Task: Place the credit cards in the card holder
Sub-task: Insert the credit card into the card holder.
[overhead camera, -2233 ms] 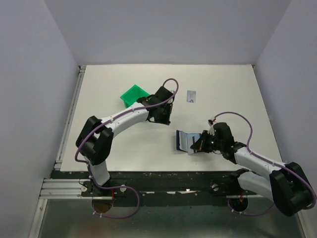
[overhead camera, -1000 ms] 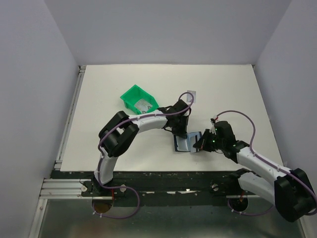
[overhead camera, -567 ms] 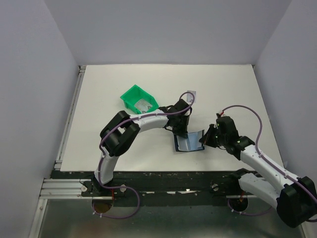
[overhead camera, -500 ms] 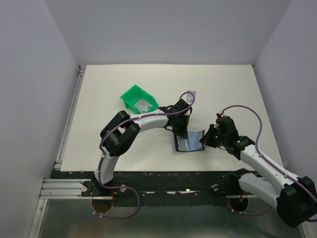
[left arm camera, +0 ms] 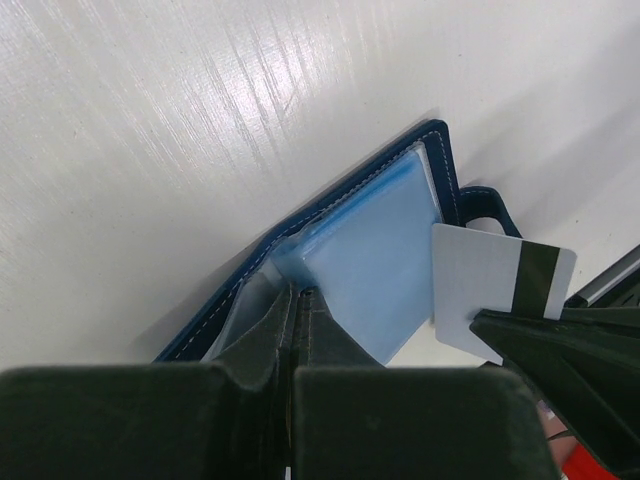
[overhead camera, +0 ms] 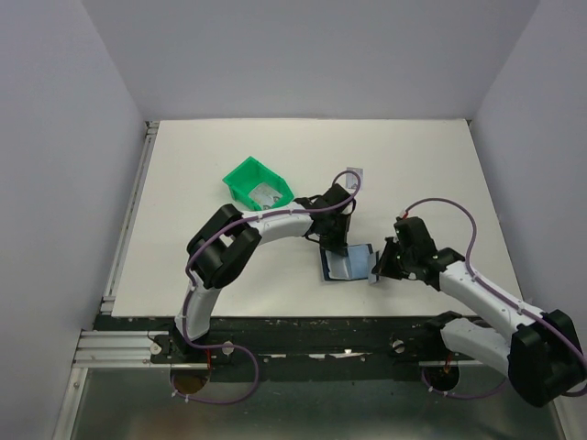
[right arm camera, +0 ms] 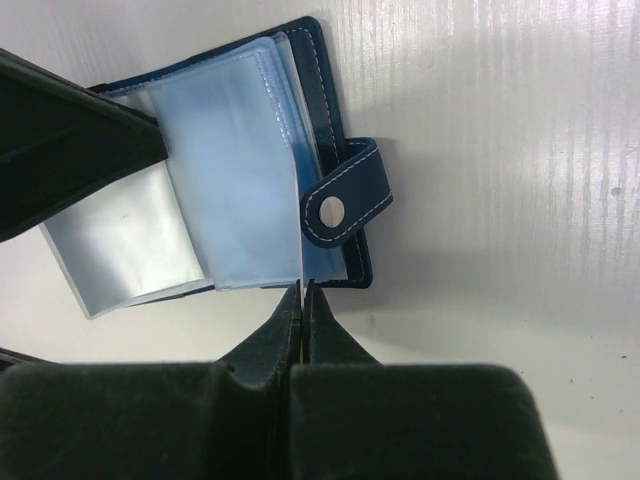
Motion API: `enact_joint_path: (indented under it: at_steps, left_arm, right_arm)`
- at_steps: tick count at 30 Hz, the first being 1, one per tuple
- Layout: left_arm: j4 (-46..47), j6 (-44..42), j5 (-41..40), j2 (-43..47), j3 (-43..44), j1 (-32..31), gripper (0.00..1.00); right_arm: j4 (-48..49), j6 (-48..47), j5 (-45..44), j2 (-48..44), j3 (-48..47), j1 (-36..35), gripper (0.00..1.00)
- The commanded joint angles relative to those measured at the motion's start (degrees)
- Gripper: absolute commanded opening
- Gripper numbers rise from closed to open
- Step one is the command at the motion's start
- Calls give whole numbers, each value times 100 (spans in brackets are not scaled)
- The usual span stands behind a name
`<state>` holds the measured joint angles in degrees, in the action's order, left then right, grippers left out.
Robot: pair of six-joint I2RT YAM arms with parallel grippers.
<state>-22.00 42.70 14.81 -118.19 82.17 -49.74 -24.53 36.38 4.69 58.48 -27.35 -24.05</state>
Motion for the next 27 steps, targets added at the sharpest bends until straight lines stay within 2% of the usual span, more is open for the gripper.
enact_joint_path:
  at_steps: [1,22,27]
  left_arm:
    - [-59,-77,57,-116,132,-10,1]
    - [3,-77,215,-204,97,-10,1]
    - [-6,-77,14,129,-17,-10,1]
  right_arm:
    - [53,-105,330,225,-33,-20,0]
    - [1521,281,1666,1183,309,-20,0]
    - [1654,352,1632,1342,380,-20,0]
